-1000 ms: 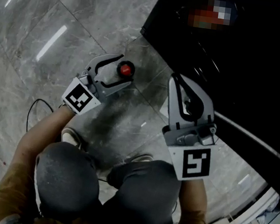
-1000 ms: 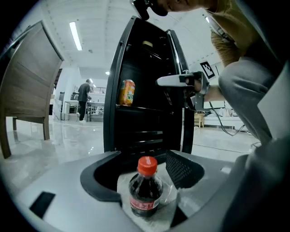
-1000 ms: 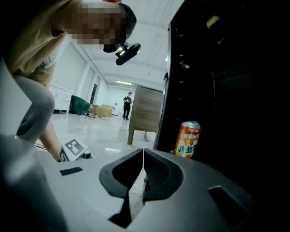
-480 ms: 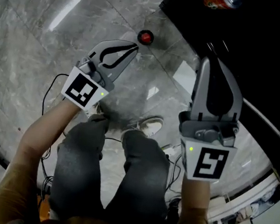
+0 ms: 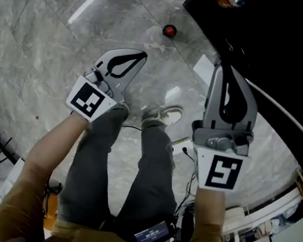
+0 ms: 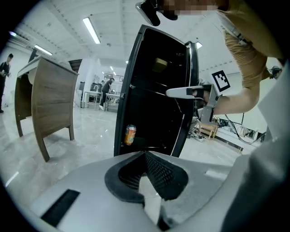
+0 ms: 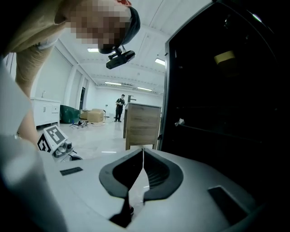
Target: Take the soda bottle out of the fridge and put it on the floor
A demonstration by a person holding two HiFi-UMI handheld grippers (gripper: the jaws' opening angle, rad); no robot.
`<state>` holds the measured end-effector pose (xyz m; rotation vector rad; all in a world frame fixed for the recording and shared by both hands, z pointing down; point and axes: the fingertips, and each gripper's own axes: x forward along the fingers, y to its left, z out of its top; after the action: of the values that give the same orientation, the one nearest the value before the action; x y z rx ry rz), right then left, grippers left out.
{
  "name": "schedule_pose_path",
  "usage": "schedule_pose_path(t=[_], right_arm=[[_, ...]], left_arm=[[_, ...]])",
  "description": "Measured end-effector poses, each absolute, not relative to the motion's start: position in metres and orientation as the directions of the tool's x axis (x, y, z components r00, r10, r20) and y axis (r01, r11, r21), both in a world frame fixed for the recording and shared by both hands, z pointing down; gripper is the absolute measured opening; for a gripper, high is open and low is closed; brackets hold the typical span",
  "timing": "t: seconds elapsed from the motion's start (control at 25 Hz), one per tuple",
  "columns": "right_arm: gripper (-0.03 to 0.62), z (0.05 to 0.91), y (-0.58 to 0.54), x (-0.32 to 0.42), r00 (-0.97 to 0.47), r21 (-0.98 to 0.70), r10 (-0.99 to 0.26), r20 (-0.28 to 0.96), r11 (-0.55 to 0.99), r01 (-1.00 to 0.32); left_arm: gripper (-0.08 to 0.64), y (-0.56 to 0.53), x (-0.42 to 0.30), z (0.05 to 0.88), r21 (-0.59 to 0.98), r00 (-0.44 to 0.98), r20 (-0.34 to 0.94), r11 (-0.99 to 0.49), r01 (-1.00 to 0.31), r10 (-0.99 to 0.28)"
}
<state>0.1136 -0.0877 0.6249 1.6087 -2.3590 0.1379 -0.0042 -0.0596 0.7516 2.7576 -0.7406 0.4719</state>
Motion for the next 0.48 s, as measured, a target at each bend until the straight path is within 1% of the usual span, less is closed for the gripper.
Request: schedule_pose_path(t=[0.12, 0.24, 0.36, 0.48], right_arm=[[0.003, 0.583, -0.082, 0.121, -0.326, 0.072, -0.901, 0.287, 0.359, -0.930], [0.003, 0.543, -0.077, 0.126, -0.347, 0.092, -0.888, 0.300, 0.389, -0.917], [0.003, 0.509, -0.073, 0.129, -0.366, 0.097, -0.876, 0.313, 0.413, -0.906], [0.003, 0.474, -0.069, 0.132, -0.347, 0.083, -0.885, 0.312, 0.389, -0.917]], left_arm=[[0.002, -0.058, -0.006, 0.697, 0.163, 0.805, 0.357, -0.817, -0.553, -0.474], [0.002, -0.067, -0.008, 0.642, 0.172, 0.782, 0.341, -0.783, -0.597, -0.521], [0.003, -0.075, -0.006, 0.589, 0.167, 0.782, 0.312, -0.779, -0.605, -0.540], [0.002, -0.076, -0.009, 0.544, 0.175, 0.779, 0.288, -0.769, -0.615, -0.557]])
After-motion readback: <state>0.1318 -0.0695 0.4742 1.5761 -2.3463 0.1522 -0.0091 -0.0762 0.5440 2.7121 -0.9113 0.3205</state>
